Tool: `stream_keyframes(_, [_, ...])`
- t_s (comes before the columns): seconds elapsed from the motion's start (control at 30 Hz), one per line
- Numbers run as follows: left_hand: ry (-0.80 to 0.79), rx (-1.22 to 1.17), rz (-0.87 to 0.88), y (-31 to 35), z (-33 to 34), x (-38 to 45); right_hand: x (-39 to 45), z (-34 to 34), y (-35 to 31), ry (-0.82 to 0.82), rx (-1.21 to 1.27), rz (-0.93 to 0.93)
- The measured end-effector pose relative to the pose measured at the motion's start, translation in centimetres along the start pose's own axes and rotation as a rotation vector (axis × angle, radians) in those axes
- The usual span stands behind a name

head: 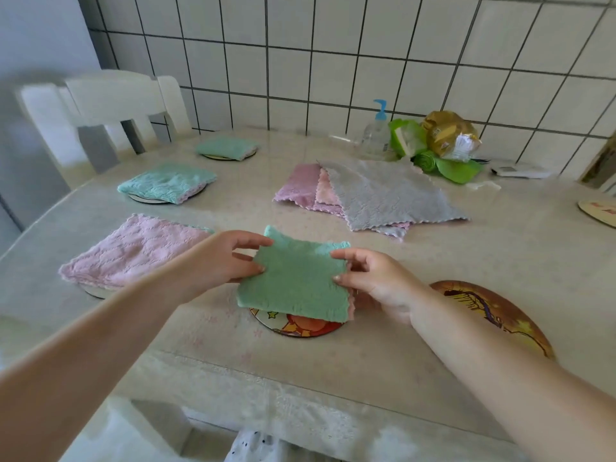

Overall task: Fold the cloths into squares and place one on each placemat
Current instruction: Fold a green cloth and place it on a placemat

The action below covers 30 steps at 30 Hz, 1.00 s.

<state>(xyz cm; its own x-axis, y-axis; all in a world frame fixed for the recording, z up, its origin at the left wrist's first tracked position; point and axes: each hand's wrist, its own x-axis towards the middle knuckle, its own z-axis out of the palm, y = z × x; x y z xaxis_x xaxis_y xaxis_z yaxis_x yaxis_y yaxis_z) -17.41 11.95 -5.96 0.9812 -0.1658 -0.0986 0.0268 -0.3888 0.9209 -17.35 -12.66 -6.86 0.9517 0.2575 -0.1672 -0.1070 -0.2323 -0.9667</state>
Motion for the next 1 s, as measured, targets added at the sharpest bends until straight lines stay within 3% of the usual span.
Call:
stream_keyframes(0.27, [0.005,0.063,0.018,-0.4,0.3,-0.1,-0.1,-0.1,0.8,0.061,-0.196,-0.062])
stream_keyframes(0.4, [0.016,0.257,0.022,-0.3,0.3,-0.1,-0.3,-0.4,0.6,0.057,-0.324,-0.070])
stream_keyframes(0.53, [0.183,0.566,0.278,-0.1,1.0,0.1,-0.4,-0.4,0.1,0.207,-0.814,-0.145])
stream_keyframes(0.63, [0.135,0.701,0.410,0.6,2.2,0.1,-0.3,1.7,-0.3,0.193,-1.011,-0.228])
stream_keyframes(0.8, [-0.081,1.004,0.261,0.7,4.9,1.6,1.1,3.3,0.5,0.000,-1.183,-0.155])
stream_keyframes(1.0, [-0.124,1.003,0.136,-0.6,4.5,1.2,0.6,2.2,1.0,-0.012,-1.209,-0.091])
